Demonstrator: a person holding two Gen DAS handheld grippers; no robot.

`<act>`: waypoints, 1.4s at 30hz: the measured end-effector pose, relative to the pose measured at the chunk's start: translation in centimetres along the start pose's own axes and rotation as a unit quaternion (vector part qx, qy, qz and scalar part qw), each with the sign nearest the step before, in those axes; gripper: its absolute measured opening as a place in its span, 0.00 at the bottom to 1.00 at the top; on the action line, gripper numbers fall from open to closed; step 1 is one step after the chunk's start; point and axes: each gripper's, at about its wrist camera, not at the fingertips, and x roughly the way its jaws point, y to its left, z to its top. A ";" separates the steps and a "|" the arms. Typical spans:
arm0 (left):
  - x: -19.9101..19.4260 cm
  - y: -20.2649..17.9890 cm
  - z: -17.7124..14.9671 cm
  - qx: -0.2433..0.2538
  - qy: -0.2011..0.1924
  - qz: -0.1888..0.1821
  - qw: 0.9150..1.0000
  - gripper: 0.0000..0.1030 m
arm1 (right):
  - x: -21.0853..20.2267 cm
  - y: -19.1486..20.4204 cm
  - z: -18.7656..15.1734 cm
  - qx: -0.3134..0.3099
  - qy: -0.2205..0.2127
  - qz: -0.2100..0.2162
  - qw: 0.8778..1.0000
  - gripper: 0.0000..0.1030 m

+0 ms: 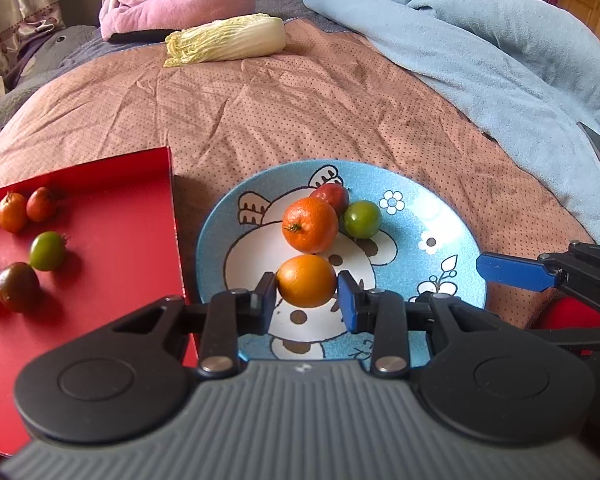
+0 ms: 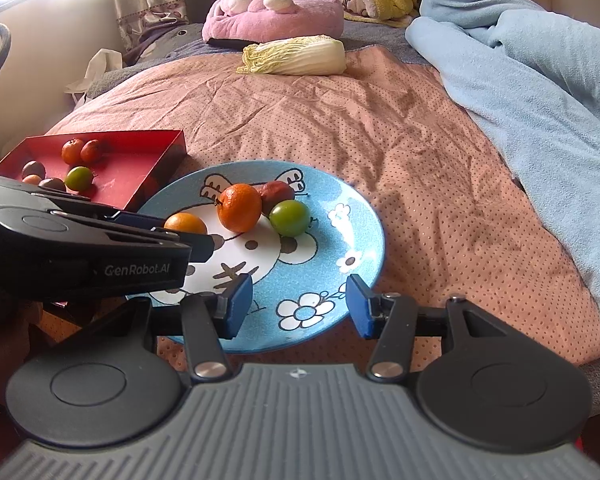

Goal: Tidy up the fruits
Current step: 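Lower the orange onto the blue plate and open the left gripper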

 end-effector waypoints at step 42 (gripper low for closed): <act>-3.8 5.1 -0.3 -0.053 -0.031 0.028 0.998 0.41 | -0.4 5.0 1.9 -0.055 -0.012 0.040 0.998 0.65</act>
